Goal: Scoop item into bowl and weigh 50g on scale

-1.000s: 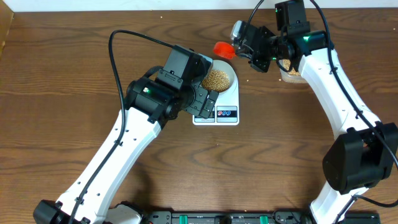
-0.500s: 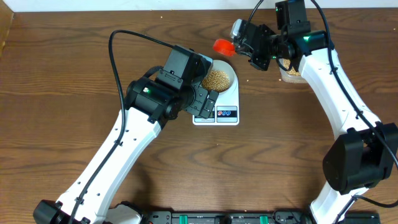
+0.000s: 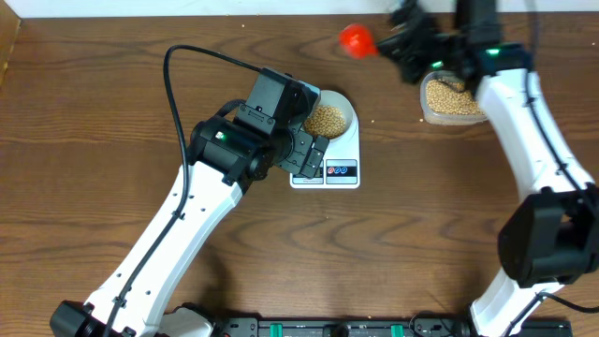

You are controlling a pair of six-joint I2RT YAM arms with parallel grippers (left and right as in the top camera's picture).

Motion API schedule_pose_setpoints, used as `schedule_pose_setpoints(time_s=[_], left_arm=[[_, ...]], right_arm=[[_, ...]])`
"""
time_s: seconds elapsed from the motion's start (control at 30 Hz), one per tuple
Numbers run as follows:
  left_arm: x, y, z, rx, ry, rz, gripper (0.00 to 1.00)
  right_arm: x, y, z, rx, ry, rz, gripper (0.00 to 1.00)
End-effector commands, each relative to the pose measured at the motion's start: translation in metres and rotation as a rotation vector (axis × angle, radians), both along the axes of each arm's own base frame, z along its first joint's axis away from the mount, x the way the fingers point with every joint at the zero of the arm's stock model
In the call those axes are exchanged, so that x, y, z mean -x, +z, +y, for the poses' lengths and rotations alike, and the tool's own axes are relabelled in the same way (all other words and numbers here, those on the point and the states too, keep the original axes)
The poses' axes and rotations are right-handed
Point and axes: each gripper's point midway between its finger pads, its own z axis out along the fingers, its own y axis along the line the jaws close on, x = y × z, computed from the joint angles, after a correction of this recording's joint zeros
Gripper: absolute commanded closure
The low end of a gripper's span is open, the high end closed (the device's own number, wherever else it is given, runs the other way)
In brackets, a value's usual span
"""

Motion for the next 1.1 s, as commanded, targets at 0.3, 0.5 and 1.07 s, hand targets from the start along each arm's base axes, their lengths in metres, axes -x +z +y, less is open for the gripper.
schedule_pose_setpoints(time_s=[0.3,0.5,1.07], left_arm=[[0.001,-0.007,0.001,-0.013,-0.008,0.016,0.02],[0.001,-0.007,0.001,-0.013,-0.008,0.016,0.02],[0.001,-0.007,0.001,-0.013,-0.008,0.016,0.02]], right_arm=[[-0.005,-0.007,-0.172,-0.39,-0.584,0.452,0.99],[0.016,-0.031,-0.214,-0.272,-0.67,0.49,0.99],[0.03,-0.081,-0.226,0.089,-0.719,0.517,0.99]])
